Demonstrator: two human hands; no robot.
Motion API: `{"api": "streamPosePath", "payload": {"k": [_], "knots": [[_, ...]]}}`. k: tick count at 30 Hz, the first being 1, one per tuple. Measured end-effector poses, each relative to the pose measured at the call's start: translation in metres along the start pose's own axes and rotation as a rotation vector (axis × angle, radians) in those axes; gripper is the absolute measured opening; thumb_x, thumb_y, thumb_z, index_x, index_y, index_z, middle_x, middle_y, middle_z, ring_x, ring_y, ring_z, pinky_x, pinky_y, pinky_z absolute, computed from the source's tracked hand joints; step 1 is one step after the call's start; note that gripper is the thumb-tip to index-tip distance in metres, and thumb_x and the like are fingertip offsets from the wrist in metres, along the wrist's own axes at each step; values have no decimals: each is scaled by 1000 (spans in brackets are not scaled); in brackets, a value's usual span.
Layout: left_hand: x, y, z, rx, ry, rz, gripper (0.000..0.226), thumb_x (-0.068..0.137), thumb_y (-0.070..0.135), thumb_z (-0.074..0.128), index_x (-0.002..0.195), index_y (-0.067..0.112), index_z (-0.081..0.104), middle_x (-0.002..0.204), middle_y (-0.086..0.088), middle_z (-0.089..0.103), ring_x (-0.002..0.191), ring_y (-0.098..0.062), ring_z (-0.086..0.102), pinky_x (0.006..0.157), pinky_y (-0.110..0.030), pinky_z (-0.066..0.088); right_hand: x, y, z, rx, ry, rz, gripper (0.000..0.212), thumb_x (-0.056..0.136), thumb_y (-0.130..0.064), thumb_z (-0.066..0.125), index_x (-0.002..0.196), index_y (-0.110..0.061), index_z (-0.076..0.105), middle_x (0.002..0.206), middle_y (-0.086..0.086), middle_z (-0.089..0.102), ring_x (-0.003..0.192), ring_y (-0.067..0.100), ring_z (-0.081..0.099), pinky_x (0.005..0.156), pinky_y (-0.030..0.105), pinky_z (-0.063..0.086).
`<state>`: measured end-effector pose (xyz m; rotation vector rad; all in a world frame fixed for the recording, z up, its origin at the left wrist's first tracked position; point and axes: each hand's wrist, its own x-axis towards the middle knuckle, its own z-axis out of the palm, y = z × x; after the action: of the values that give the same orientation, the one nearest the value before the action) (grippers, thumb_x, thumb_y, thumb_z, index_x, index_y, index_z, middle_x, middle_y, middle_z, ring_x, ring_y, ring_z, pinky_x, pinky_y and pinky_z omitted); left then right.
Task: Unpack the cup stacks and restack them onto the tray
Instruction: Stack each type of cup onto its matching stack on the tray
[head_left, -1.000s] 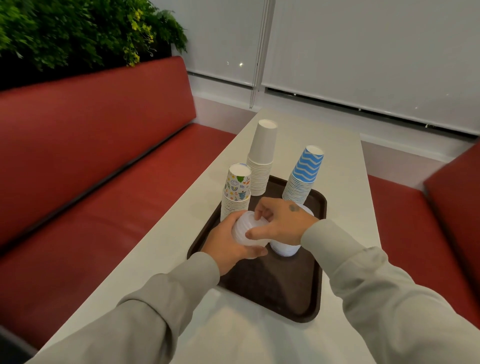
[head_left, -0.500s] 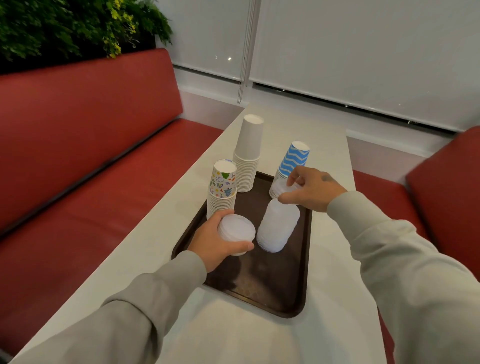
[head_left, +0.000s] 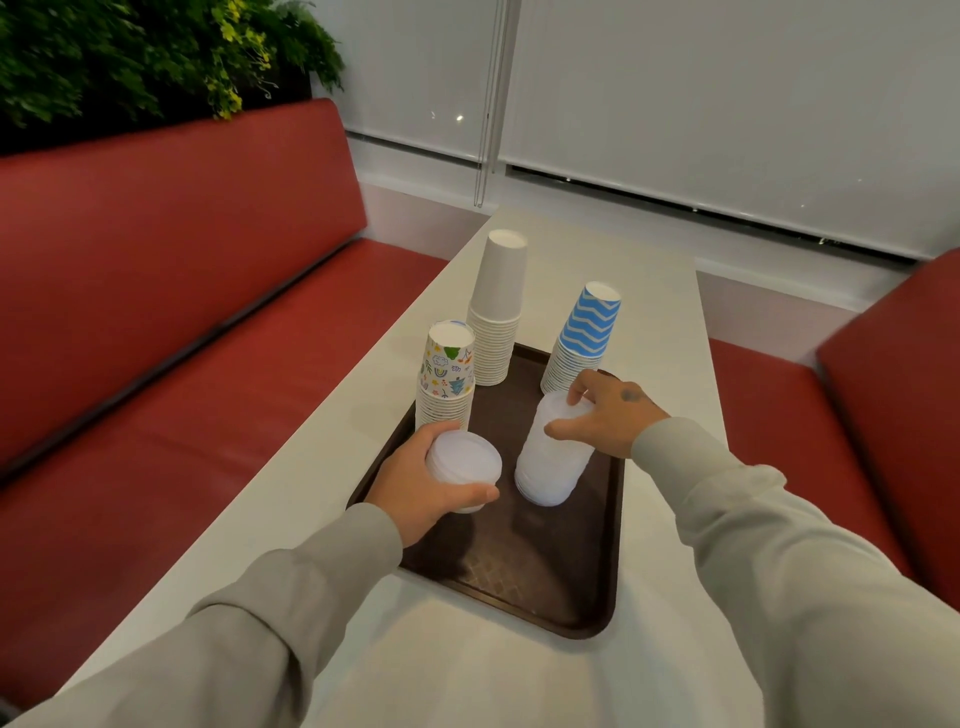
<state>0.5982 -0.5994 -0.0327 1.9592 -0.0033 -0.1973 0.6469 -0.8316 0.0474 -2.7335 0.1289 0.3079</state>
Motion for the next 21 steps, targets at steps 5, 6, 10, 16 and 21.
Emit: {"api": "streamPosePath", "payload": {"k": [5,6,10,16,21], "knots": [[-1,1,1,4,-2,-9,85,69,36,90,137,38,40,142,9,44,131,-19,41,111,-44,44,-2,-8,0,-66,-17,-5,55,82,-56,71,119,-27,44,123,1,48,101,20,47,77,29,42],[-2,3,1,6,-4,-8,84,69,37,90,137,38,40,142,9,43,131,-19,41,111,-44,43,-3,-9,-1,-61,12,-20,56,82,-56,72,120,-26,45,123,1,49,101,20,46,78,29,42],[-4,11,-1,-2,-9,14,86,70,38,89,141,34,40,142,9,43,130,-17,41,111,-44,43,-15,-23,-7,87,265,-196,44,84,-49,72,113,-22,54,113,-1,54,101,18,52,79,30,45],[-9,30,-3,-108,-5,82,79,69,29,90,135,33,47,136,11,49,126,-14,45,99,-29,46,-36,-65,-6,85,-47,-360,42,76,-60,73,97,-27,60,100,-7,65,95,15,62,86,35,55],[-14,38,-8,-126,-26,117,77,68,23,91,131,34,49,135,9,53,126,-17,48,105,-34,47,-41,-75,7,-14,-146,-332,48,73,-60,76,107,-31,57,115,-7,59,101,16,57,81,28,49]]}}
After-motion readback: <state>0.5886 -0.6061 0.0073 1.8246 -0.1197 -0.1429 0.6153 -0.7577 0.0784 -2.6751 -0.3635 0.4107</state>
